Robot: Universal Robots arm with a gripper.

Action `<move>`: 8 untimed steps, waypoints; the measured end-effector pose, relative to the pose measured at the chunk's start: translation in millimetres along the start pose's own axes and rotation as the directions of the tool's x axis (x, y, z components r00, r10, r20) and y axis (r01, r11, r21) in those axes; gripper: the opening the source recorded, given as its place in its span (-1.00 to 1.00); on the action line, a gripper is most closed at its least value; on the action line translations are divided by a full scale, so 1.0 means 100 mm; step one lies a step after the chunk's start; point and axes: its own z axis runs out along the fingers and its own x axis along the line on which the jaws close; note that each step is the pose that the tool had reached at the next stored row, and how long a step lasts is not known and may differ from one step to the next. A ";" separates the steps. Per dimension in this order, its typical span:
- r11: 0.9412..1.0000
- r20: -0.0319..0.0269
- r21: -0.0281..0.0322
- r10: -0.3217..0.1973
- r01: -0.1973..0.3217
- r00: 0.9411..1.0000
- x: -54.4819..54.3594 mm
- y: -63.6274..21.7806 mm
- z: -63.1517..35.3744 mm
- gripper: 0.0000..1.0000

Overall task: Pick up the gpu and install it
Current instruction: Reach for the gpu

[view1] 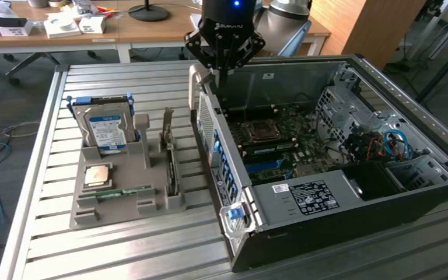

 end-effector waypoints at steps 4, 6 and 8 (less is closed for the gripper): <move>1.000 0.000 0.000 0.000 0.000 1.000 0.07 -0.006 -0.002 -0.79; 1.000 0.000 0.000 0.000 0.000 1.000 0.11 -0.008 -0.003 -0.79; 1.000 0.000 0.000 0.000 0.000 1.000 0.14 -0.010 -0.004 -0.79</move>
